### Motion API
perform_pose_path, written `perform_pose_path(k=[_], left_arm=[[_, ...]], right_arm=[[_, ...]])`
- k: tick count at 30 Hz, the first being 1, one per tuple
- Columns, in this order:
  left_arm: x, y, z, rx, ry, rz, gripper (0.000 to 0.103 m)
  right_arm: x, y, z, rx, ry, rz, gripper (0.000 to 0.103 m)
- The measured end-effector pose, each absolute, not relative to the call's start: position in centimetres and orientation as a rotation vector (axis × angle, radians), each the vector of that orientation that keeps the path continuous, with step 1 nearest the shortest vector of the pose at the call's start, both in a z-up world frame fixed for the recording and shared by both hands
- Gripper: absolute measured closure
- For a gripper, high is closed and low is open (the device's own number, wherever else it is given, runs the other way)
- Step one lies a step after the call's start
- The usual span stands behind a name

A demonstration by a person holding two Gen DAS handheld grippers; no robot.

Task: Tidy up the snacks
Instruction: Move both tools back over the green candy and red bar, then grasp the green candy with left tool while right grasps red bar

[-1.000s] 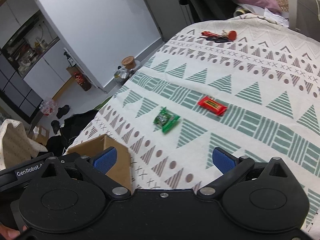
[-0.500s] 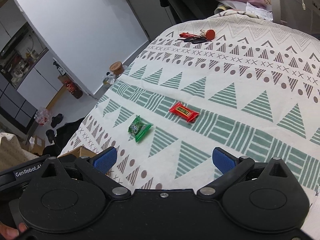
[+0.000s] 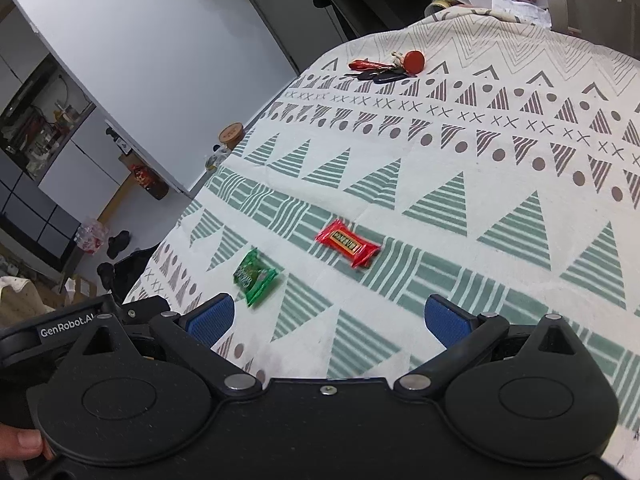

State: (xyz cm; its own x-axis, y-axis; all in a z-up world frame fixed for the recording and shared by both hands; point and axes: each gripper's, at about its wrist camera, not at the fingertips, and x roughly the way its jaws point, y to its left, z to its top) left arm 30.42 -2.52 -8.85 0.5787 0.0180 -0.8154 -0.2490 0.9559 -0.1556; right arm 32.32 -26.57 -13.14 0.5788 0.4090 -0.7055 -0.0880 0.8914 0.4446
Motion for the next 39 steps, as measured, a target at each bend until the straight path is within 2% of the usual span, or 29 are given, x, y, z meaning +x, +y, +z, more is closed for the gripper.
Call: perform_pose_path(k=[8,13,18,24,28,32,34,36,38,39], left_arm=[[34.0,-3.0,-11.3,-0.288,0.975,0.158,0.021],[36.0,-3.2,-12.9,-0.294,0.996,0.167,0.029],[38.0,-3.1,-14.9,-0.305,1.032,0.193,0.042],[39.8,-3.0,-16.5,-0.327,1.05,0.208,0.046],[40.9,-2.9,-17.3,-0.338,1.061,0.219,0.048],[41.5,-2.8,-18.1,-0.351,1.076,0.234,0.049],[41.5,-2.7,-18.7,-0.363,1.097,0.236,0.054],[41.4,-2.6,-19.4,-0.376,1.118,0.238,0.064],[41.1,-2.5,-19.6,-0.37,1.107,0.245,0.069],[40.9,-2.4,-19.5,-0.371,1.102,0.243,0.071]], right_arm=[[36.0,-26.7,-15.0,0.37,0.939,0.318,0.003],[38.3,-26.3,-16.4,0.36,0.968,0.343,0.015],[40.5,-25.9,-17.7,0.364,0.988,0.363,0.027],[42.6,-25.0,-18.7,0.35,0.996,0.375,0.034],[43.8,-24.5,-19.3,0.346,1.009,0.388,0.045],[44.3,-23.4,-20.1,0.319,1.032,0.397,0.047],[44.2,-22.8,-20.7,0.296,1.057,0.408,0.051],[43.8,-22.4,-21.1,0.278,1.066,0.412,0.054],[43.4,-22.2,-21.2,0.263,1.065,0.402,0.066],[43.4,-22.2,-21.3,0.263,1.077,0.394,0.082]])
